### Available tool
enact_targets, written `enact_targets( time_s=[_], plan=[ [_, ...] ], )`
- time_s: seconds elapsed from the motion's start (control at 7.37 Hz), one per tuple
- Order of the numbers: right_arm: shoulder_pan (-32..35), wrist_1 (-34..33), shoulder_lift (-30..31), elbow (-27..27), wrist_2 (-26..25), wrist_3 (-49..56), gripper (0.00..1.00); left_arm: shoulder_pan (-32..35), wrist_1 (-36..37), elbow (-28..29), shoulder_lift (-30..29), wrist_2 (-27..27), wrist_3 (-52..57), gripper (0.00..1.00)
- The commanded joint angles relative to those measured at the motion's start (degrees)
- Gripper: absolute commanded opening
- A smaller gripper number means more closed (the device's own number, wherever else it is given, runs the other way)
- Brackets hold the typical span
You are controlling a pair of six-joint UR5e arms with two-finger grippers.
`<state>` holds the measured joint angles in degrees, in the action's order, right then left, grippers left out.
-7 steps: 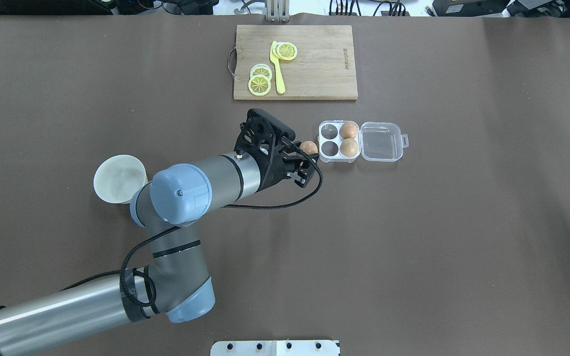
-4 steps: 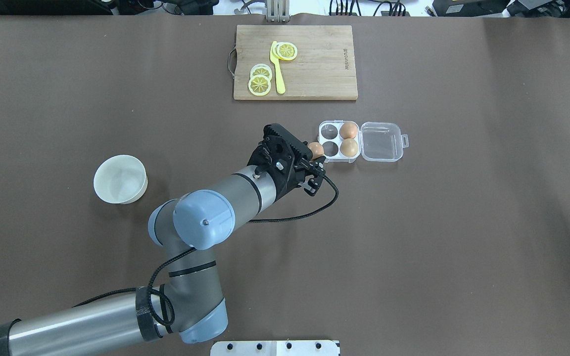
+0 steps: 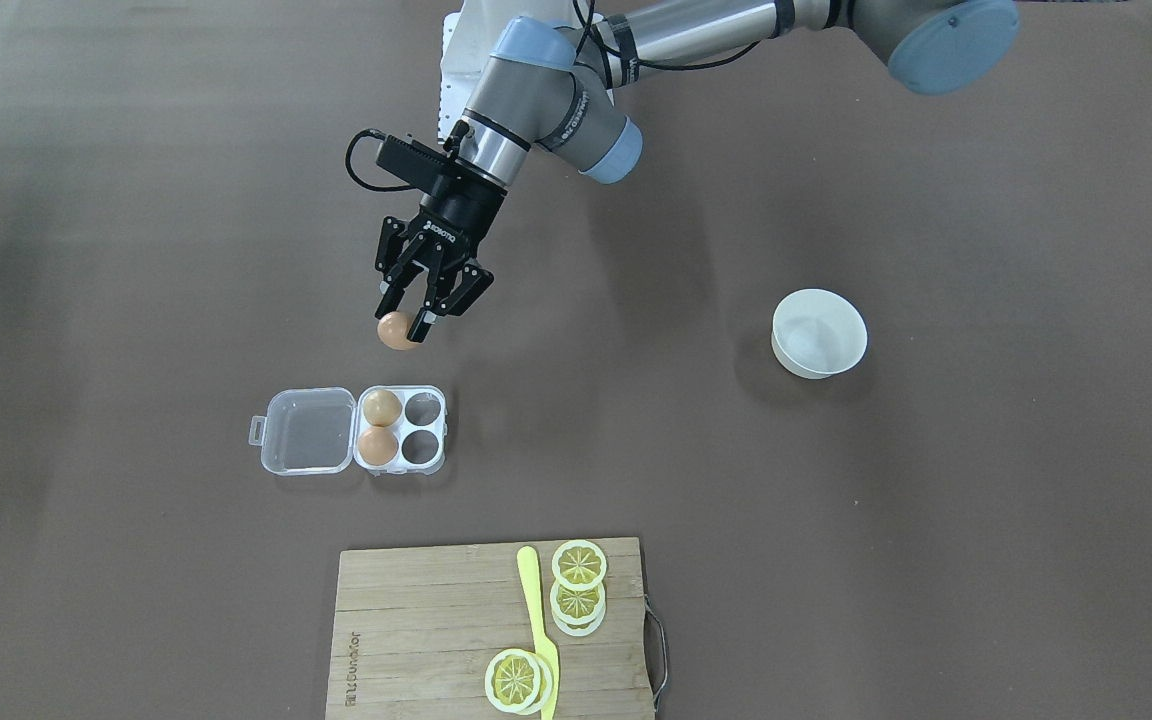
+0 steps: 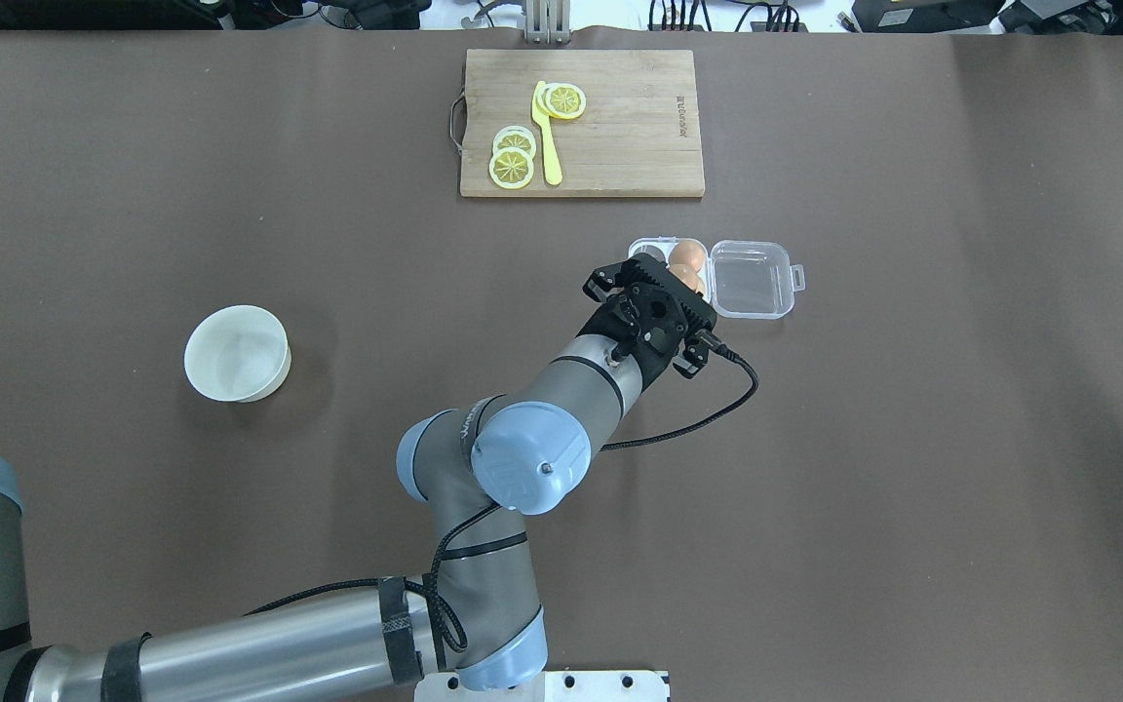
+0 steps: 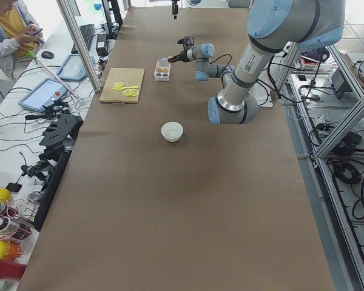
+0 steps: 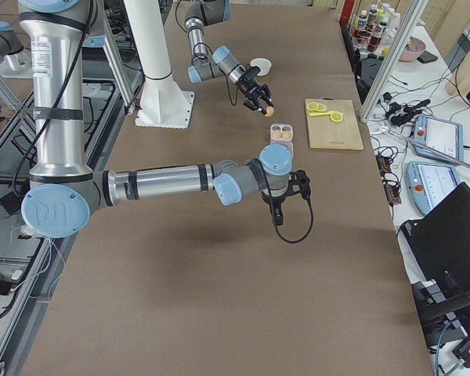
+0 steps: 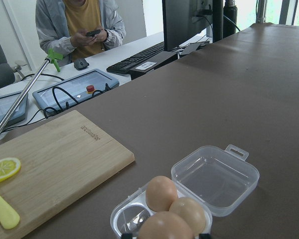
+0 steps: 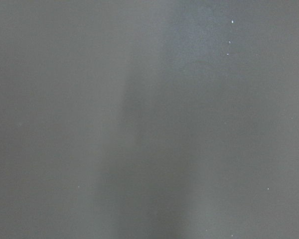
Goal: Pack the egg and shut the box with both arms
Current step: 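Lower the egg into the empty slot and open the left gripper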
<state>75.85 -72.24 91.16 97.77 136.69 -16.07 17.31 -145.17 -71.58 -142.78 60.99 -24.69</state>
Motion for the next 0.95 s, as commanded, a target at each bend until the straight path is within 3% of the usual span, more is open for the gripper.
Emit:
enact_targets(
  time_s=[0.0,0.81],
  plan=[
    [0.0,0.0,-0.7,-0.5,0.1,-2.3,0.99,1.0,-0.3,2.8,-0.9,-1.0,-0.2,0.0],
    [0.1,0.0,-0.2,-0.3,0.6,-2.8,0.99,1.8,-0.6,11.5,-3.8,1.9,-8.6,0.0]
  ],
)
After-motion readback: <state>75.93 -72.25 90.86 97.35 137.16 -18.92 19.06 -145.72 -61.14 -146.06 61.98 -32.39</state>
